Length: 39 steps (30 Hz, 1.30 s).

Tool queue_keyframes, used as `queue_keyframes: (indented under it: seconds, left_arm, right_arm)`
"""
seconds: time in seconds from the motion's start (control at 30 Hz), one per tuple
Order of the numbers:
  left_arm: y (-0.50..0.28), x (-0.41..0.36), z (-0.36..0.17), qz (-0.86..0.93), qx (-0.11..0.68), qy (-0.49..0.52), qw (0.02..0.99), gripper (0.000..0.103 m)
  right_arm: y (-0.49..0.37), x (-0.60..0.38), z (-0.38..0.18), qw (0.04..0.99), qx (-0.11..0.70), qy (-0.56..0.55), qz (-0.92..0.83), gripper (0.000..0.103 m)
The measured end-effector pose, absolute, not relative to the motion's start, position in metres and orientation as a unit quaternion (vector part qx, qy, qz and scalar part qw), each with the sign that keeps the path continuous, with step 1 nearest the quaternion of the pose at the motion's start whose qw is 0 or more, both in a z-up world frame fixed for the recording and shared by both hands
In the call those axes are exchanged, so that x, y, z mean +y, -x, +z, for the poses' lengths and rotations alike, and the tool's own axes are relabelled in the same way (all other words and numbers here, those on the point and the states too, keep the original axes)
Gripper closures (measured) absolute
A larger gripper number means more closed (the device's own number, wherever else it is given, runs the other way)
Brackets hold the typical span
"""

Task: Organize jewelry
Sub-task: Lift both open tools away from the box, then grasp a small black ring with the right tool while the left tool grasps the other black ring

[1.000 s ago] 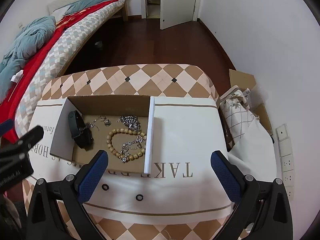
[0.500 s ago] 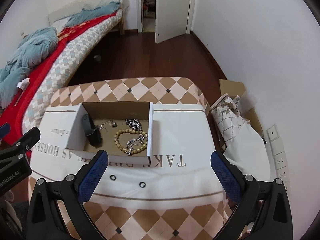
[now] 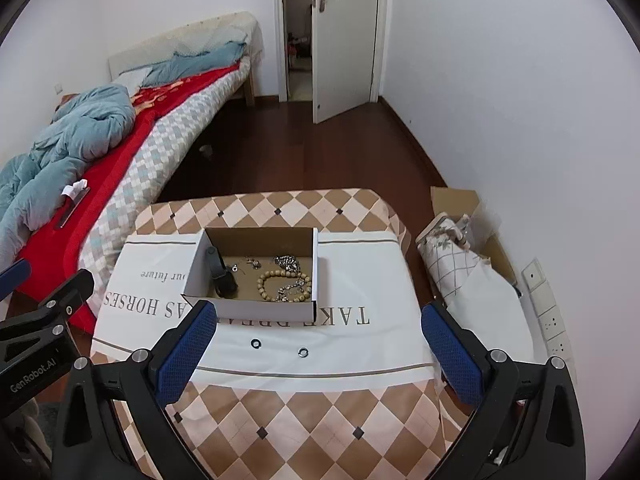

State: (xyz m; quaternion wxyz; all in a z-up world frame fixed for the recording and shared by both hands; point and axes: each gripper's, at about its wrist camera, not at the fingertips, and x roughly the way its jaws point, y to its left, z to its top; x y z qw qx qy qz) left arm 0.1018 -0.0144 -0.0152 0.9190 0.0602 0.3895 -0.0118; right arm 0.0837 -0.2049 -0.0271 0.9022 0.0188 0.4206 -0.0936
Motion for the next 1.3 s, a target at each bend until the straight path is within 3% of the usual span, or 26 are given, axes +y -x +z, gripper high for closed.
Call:
queue_keyframes:
  seconds: [0.43, 0.63, 0.7, 0.73, 0.77, 0.93, 1.17, 1.2, 1.3]
  left_arm:
    - [-0.073, -0.001, -0.008, 0.021, 0.383, -0.044, 0.922, 0.005]
    - [-0.075, 0.007, -0.046, 0.065, 0.382, -0.036, 0.921, 0.005]
    - [-0.083, 0.010, -0.070, 0.081, 0.406, -0.041, 0.909, 0.005]
    - [-0.087, 0.011, -0.079, 0.086, 0.416, -0.044, 0.904, 0.005]
    - [-0.091, 0.011, -0.091, 0.091, 0.424, -0.051, 0.899, 0.005]
    - [-0.111, 0.005, -0.137, 0.117, 0.449, -0.100, 0.880, 0.005]
    - [-0.134, 0.004, -0.171, 0.123, 0.475, -0.115, 0.864, 0.005]
    - [-0.137, 0.003, -0.175, 0.122, 0.478, -0.117, 0.862, 0.005]
    - [-0.142, -0.002, -0.181, 0.115, 0.485, -0.116, 0.859, 0.005]
  right_arm:
    - [-0.046, -0.199, -0.009, 0.912, 0.401, -0.046, -0.070, 0.000]
    - [-0.048, -0.234, -0.056, 0.896, 0.426, -0.095, -0.087, 0.000]
    - [-0.055, -0.243, -0.081, 0.886, 0.444, -0.106, -0.086, 0.013]
    - [-0.060, -0.247, -0.101, 0.878, 0.457, -0.114, -0.078, 0.031]
    - [-0.066, -0.249, -0.118, 0.870, 0.472, -0.120, -0.074, 0.040]
    - [-0.093, -0.243, -0.191, 0.854, 0.502, -0.123, -0.056, 0.041]
    - [-0.125, -0.223, -0.236, 0.854, 0.509, -0.090, -0.062, 0.042]
    - [-0.128, -0.220, -0.241, 0.852, 0.513, -0.080, -0.064, 0.045]
    - [-0.131, -0.210, -0.249, 0.854, 0.514, -0.040, -0.072, 0.073]
